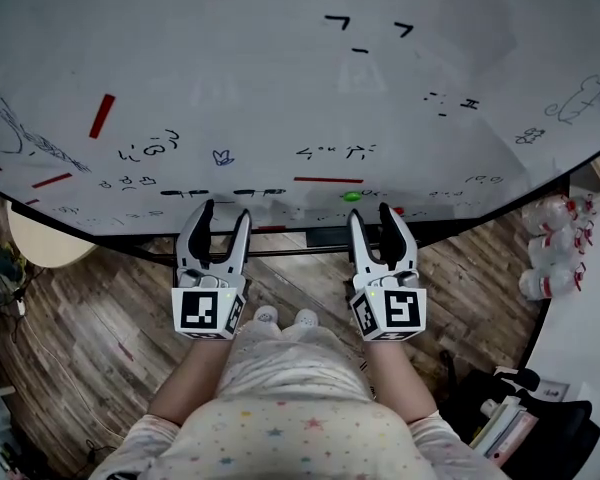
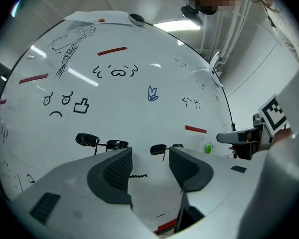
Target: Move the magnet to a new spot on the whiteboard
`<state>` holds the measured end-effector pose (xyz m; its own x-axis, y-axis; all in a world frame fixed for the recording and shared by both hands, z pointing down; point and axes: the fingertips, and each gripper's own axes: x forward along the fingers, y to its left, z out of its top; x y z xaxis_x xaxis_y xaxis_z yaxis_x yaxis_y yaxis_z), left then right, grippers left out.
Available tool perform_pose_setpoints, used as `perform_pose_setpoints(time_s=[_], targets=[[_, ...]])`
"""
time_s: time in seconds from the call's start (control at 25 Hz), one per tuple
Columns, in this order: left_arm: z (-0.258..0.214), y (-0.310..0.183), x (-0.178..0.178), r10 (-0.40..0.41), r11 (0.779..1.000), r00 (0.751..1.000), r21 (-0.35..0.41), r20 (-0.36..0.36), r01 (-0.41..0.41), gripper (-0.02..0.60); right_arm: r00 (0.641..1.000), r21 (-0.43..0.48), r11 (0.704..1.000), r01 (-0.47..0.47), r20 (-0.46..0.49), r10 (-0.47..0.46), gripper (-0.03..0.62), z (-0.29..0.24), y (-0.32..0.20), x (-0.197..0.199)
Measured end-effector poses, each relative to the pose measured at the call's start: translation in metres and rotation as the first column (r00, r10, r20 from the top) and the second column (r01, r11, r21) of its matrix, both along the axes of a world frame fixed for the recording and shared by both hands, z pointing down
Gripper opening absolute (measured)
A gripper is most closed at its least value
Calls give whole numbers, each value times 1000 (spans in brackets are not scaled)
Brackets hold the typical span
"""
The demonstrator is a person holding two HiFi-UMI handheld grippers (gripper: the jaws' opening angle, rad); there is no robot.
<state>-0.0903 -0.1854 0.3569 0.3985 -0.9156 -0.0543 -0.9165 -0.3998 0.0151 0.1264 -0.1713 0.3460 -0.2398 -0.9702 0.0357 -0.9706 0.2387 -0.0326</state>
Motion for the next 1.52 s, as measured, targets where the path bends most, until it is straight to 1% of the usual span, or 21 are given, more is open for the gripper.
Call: perform_pose_setpoints(time_s=[0.28,0.52,0.72,0.96,1.12,1.28,1.52], targets=[[4,0,-8,9,1000,1000,-10,-3,-9,212,1000,-6,1000,-15,-19,15,190,4,-6,-12],[7,1,-14,8,1000,1000,4,-8,-8,212,999,13,999,-33,-12,33,172,8,-10,-13],[12,2,-15,10,1000,1000,-5,-13,-10,210,998,10,999,-40,-38,40,166,13,-14,-15],[17,2,-21,-5,1000,1000,-14,-20,5,210,998,7,999,-54,-33,54,147,19,-20,-15],[22,1,-24,-15,1000,1000,-26,-20,15,209,998,4,999,-53,-42,53,149,23,-24,-17],[25,0,-27,-27,999,999,-27,-22,27,201,996,3,999,-55,-70,55,166,26,-27,-19],[27,-4,-29,-40,999,999,-31,-27,39,192,990,13,995,-95,-102,96,159,29,-28,-15]])
